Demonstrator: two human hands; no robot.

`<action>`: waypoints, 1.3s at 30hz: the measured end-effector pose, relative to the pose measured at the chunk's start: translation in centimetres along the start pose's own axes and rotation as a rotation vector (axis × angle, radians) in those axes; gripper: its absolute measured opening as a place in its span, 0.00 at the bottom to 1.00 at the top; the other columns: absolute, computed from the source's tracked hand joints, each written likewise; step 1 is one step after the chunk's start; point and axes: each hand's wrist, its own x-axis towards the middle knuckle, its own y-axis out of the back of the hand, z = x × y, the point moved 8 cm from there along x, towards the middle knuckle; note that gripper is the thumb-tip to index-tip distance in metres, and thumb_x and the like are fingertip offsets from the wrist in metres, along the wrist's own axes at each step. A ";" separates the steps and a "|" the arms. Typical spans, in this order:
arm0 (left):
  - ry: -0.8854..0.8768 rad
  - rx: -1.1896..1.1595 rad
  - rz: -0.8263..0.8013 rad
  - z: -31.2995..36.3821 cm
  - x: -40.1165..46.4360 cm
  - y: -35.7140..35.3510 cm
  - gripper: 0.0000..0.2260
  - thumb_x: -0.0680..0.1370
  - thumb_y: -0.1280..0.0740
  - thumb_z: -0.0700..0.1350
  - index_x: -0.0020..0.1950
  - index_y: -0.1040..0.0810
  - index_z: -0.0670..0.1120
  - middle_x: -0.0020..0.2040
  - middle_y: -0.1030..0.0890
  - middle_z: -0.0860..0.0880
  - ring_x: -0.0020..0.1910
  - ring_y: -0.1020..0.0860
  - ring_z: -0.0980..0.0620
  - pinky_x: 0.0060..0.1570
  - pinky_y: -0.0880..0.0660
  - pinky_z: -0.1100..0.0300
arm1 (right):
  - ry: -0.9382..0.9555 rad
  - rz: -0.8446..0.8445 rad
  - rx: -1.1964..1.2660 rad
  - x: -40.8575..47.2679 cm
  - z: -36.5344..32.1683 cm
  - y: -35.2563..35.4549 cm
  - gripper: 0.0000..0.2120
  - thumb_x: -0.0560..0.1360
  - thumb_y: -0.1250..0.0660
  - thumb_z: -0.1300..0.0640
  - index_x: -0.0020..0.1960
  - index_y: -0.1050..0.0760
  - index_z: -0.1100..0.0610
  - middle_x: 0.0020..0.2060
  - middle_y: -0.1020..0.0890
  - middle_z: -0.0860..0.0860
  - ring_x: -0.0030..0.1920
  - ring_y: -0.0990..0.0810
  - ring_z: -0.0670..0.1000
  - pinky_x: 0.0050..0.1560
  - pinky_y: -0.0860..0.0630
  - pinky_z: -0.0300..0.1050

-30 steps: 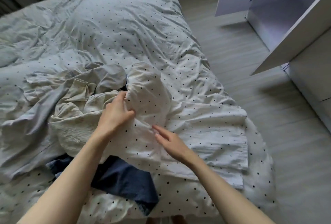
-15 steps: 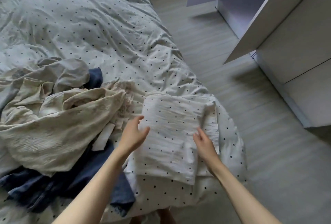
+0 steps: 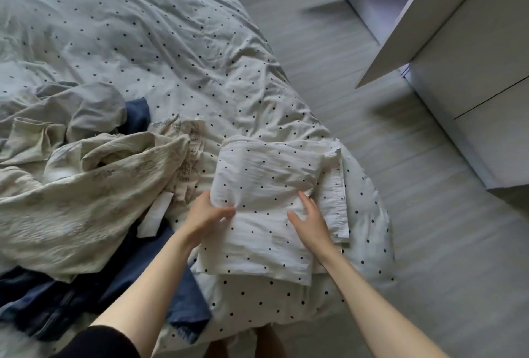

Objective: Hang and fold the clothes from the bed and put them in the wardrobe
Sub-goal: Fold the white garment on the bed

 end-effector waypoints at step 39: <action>-0.418 0.353 0.046 9.0 -3.3 -2.7 0.19 0.72 0.34 0.41 0.63 0.28 0.46 0.51 0.21 0.47 0.49 0.25 0.48 0.40 0.37 0.62 | 0.022 -0.089 0.232 -1.7 -0.1 0.4 0.17 0.81 0.42 0.57 0.70 0.31 0.55 0.67 0.28 0.48 0.64 0.32 0.40 0.68 0.34 0.39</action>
